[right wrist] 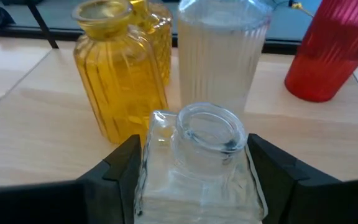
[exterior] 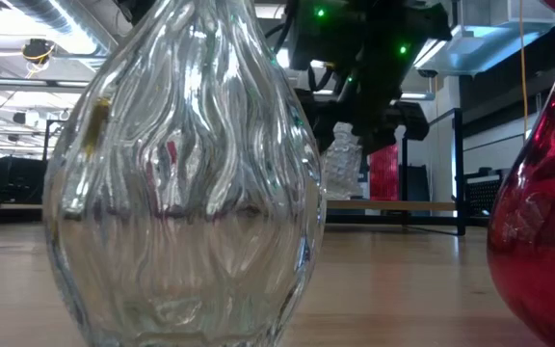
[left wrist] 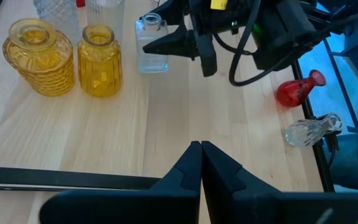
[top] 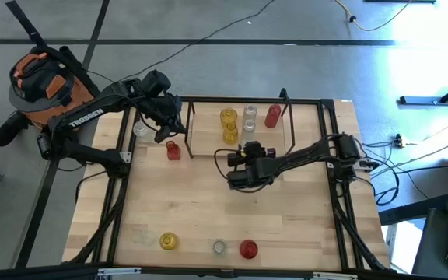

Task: Sort vases onto shelf
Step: Put the transparent vase on the shelf aligned with the other transparent vases

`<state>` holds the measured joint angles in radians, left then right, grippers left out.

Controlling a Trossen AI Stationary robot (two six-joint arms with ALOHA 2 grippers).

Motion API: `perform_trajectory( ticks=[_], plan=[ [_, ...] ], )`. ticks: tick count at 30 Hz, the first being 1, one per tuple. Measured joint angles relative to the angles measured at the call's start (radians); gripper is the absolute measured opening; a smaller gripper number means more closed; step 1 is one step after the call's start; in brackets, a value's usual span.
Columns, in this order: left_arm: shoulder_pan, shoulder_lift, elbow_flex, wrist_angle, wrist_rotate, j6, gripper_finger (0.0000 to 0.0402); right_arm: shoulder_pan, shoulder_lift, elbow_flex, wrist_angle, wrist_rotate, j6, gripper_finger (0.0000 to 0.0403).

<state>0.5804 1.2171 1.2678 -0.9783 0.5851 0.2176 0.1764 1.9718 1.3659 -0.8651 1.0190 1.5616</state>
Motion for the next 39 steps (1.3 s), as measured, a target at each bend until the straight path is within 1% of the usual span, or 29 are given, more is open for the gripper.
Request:
perform_trajectory(
  ticks=[4,12,18,22,30,33,34,36,39],
  plan=[
    [0.0,0.0,0.0,-0.002,0.0,0.0,0.0,0.0,0.024,0.002,0.014,0.016,0.0,0.0199],
    [0.0,0.0,0.0,-0.009,0.001,0.002,0.0,-0.002,0.025,0.002,0.007,0.024,-0.002,0.0199],
    [0.0,0.0,0.0,-0.008,0.003,0.003,0.0,-0.008,0.038,0.001,0.002,0.042,-0.053,0.0199],
    [0.0,0.0,0.0,-0.004,0.004,0.003,0.0,-0.009,0.053,0.001,0.016,0.063,-0.054,0.0199],
    [0.0,0.0,0.0,-0.006,0.004,0.003,0.0,-0.01,0.061,0.001,0.03,0.07,-0.053,0.0201],
    [0.0,0.0,0.0,-0.006,0.004,0.003,0.0,-0.01,0.061,0.0,0.029,0.063,-0.051,0.0239],
    [0.0,0.0,0.0,-0.006,0.004,0.003,0.0,-0.01,0.062,0.0,0.035,0.038,-0.048,0.0254],
    [0.0,0.0,0.0,-0.006,0.004,0.003,0.0,-0.009,0.067,-0.003,0.025,0.027,-0.048,0.0277],
    [0.0,0.0,0.0,-0.006,0.004,0.003,0.0,-0.008,0.064,-0.002,0.026,0.042,-0.048,0.0298]
  ],
)
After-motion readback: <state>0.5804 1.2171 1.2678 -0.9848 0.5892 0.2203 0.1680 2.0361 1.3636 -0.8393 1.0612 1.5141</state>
